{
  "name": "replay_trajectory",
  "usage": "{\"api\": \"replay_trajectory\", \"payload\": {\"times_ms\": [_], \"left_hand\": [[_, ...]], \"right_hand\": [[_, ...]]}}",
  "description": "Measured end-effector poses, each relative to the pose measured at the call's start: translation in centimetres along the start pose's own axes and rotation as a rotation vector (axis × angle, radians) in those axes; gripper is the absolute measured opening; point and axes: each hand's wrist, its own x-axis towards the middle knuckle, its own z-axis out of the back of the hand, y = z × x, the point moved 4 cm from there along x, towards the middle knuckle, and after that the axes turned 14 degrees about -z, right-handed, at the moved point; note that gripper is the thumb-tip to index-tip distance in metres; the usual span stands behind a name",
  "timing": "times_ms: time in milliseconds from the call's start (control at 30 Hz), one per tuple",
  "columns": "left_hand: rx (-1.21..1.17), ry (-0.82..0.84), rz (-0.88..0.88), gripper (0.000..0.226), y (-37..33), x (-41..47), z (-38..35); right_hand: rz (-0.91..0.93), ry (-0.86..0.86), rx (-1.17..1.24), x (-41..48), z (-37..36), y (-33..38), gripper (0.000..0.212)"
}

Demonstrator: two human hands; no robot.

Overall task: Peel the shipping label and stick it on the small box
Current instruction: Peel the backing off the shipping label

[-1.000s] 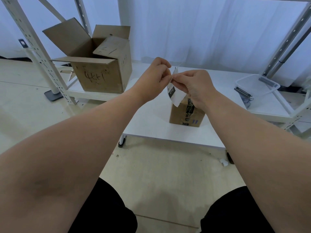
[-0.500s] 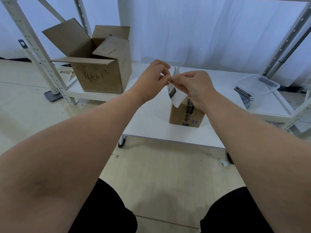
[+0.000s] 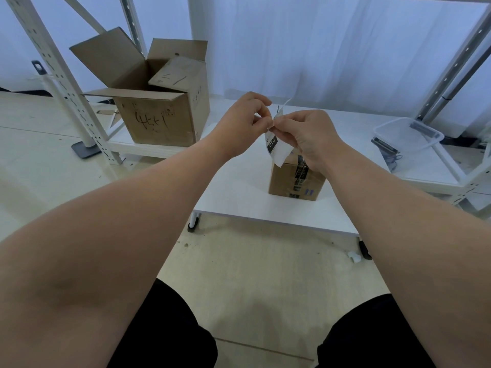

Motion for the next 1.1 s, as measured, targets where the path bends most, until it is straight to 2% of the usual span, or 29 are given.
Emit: {"api": "replay_trajectory", "payload": {"times_ms": [200, 333, 500, 533, 633, 767, 867, 1000, 1100], "left_hand": [[-0.159, -0.041, 0.085, 0.005, 0.2, 0.0, 0.2], [-0.228, -0.008, 0.103, 0.017, 0.1, 0.0, 0.1], [-0.052, -0.037, 0.071, 0.015, -0.2, 0.2, 0.6], [-0.069, -0.049, 0.087, 0.015, -0.2, 0.2, 0.6], [-0.155, -0.037, 0.130, 0.012, 0.0, 0.0, 0.6], [-0.287, -0.012, 0.144, 0.016, -0.1, -0.4, 0.6], [-0.338, 0.017, 0.157, 0.016, -0.3, -0.5, 0.8], [-0.320, 0.124, 0.178, 0.016, -0.4, -0.2, 1.4], [-0.274, 0.209, 0.193, 0.017, -0.2, -0.2, 1.5]], "right_hand": [[0.028, 0.010, 0.004, 0.0, 0.1, 0.1, 0.011], [0.059, -0.028, -0.019, 0.0, 0.1, 0.1, 0.012], [0.092, -0.024, -0.014, -0.4, -0.4, 0.4, 0.008], [0.104, -0.047, -0.038, -0.5, -0.4, 0.5, 0.007], [0.155, -0.117, -0.200, -0.7, -0.3, 0.6, 0.026], [0.110, -0.097, -0.262, -0.9, 0.1, 0.0, 0.019], [0.167, -0.121, -0.300, -1.2, 0.4, 0.5, 0.012], [0.248, -0.096, -0.571, -1.1, 0.4, 0.6, 0.009], [0.270, -0.074, -0.611, -0.9, 0.4, 0.6, 0.009]]}}
